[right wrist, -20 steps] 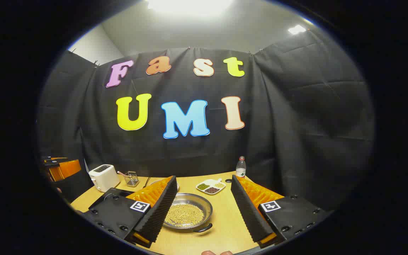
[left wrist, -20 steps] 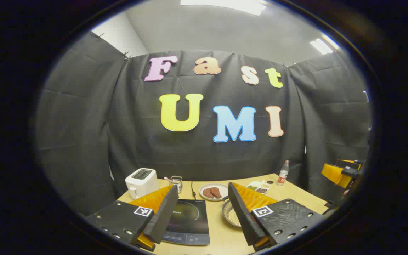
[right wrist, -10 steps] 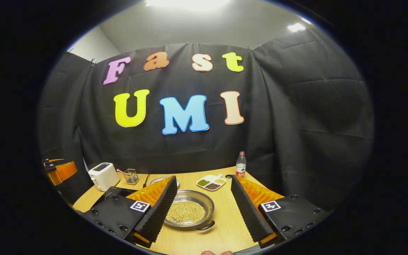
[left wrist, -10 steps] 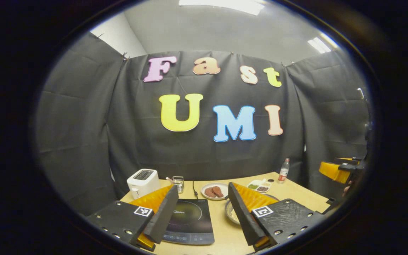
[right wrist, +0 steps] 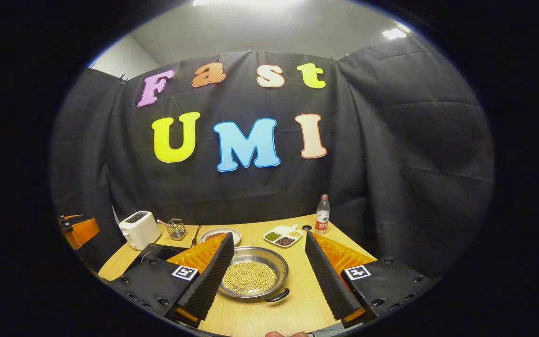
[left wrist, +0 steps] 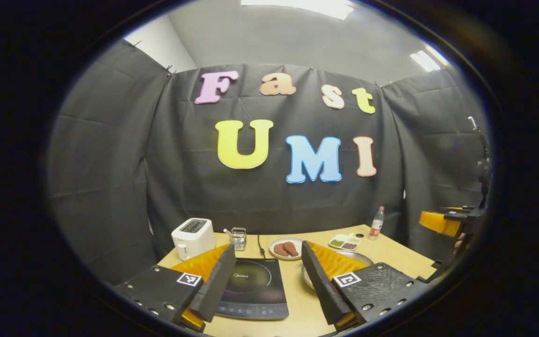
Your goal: First push the handle of the pot to place it horizontally, then grasp the pot with both hands and set it on the induction cooktop.
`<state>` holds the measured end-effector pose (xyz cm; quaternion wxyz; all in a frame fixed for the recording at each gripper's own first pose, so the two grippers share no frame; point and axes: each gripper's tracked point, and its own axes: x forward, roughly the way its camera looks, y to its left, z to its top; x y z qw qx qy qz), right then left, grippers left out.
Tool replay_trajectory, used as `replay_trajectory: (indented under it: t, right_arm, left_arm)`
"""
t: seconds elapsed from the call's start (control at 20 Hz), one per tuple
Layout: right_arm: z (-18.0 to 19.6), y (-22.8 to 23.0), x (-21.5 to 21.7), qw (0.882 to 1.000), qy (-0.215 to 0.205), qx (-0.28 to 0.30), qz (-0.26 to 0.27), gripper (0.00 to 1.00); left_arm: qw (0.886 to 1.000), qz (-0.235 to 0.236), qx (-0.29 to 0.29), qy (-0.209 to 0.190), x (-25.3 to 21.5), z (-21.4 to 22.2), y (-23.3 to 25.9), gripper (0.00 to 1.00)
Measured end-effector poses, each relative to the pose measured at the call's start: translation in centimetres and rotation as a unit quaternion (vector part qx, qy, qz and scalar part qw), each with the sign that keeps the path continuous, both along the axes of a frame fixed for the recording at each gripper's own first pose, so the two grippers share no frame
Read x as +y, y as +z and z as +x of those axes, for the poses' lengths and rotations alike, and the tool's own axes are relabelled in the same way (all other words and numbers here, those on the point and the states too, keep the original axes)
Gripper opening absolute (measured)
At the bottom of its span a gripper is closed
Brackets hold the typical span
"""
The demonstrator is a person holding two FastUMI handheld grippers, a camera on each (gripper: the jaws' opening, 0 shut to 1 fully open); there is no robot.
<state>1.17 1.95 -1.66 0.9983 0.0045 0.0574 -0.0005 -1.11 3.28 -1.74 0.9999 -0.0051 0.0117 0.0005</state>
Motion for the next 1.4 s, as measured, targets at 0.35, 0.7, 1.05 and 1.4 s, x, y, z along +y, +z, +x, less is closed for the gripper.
replay_trajectory:
  t: [0.35, 0.7, 1.05, 1.4]
  right_arm:
    - [1.6, -0.9, 2.5, 0.999, 0.036, 0.037, -0.015, 0.98]
    - [4.4, -2.8, 3.9, 0.994, 0.042, 0.101, -0.03, 1.0]
    - [5.5, -7.1, 6.6, 0.978, 0.075, 0.191, -0.043, 0.78]
    - [4.7, -13.1, 7.9, 0.944, 0.113, 0.304, -0.062, 0.05]
  left_arm:
    - [1.0, -0.016, 0.012, 0.002, 0.5, 0.2, -1.5, 0.84]
    - [0.999, -0.028, 0.033, 0.007, 2.4, -0.1, -2.9, 0.87]
    - [0.999, -0.035, 0.034, 0.021, 5.1, -1.2, -3.9, 0.84]
    - [0.998, -0.042, 0.048, 0.022, 5.7, -0.1, -4.2, 0.84]
